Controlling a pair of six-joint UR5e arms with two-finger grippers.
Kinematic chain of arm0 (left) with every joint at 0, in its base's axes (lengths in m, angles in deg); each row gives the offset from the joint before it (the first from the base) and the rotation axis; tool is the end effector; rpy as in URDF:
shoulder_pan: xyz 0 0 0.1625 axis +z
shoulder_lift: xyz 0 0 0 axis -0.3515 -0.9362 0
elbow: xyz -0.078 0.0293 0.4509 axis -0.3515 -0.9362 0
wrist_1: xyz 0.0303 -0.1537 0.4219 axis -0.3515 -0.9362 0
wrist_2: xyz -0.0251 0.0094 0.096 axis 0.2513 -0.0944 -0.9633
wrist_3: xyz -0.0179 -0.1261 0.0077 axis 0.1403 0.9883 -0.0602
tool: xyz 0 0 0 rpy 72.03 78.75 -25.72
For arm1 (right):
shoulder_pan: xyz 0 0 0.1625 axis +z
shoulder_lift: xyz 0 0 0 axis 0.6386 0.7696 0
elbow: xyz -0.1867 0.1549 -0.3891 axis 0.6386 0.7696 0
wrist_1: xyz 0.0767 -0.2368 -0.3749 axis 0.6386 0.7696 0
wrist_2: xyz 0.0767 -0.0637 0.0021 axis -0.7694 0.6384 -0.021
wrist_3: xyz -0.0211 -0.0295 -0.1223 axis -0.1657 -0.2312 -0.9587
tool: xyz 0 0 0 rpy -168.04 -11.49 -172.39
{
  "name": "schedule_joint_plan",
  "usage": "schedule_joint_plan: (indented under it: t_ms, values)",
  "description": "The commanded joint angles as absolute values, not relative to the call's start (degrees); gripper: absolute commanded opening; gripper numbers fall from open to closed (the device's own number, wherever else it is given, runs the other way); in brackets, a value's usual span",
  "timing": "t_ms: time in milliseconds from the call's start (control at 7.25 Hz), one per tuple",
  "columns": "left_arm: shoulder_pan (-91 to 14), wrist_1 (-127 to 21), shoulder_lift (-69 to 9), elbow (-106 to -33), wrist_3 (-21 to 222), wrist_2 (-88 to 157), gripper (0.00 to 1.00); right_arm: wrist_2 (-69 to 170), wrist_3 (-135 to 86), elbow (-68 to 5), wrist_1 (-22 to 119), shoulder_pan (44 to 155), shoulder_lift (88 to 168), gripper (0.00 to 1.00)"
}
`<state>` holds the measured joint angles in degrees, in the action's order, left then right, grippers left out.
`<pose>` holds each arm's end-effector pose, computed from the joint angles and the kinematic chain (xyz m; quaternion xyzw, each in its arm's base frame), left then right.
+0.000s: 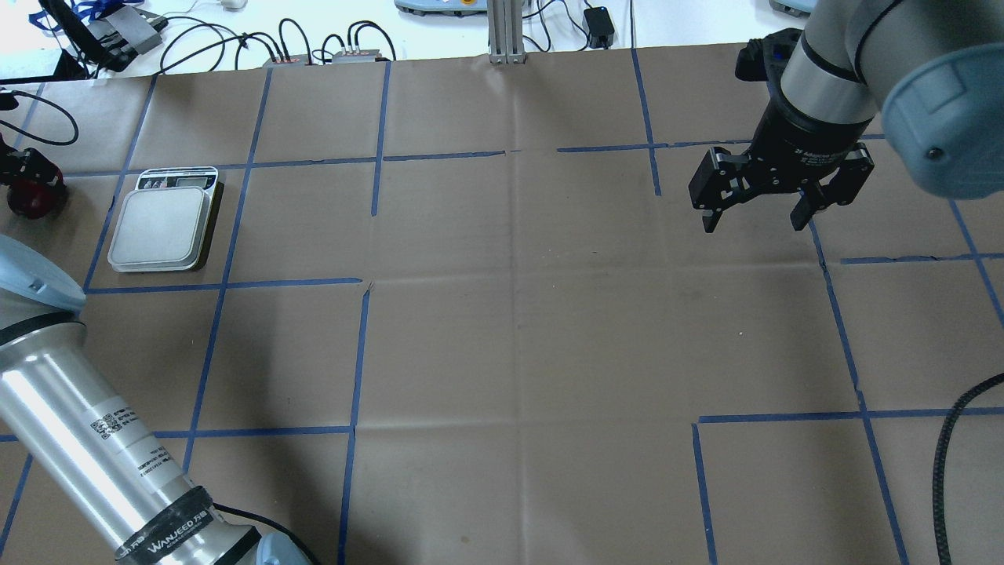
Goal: Weigh mango
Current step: 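Lift the mango with the left gripper and carry it toward the scale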
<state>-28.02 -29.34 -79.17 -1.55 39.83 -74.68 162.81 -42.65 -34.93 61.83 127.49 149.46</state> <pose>0.5219 -0.8014 0.1809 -0.0366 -0.9983 -0.0143 0.0419 0.1154 -0.5106 0.4497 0.0079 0.9991 0.0421 0.0075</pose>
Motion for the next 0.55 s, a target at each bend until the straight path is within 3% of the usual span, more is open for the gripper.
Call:
schedule_joint_plan:
  t_ms: [0, 414]
  values:
    - [-28.3, -37.9, -73.4, -2.5, 42.8, -74.8, 0.36, 162.8, -42.6, -34.9, 61.8, 127.5, 149.5, 1.0]
    - [-30.6, -49.1, -63.9, -9.8, 48.8, -74.8, 0.29, 162.8, -42.6, -34.9, 61.8, 127.5, 149.5, 1.0]
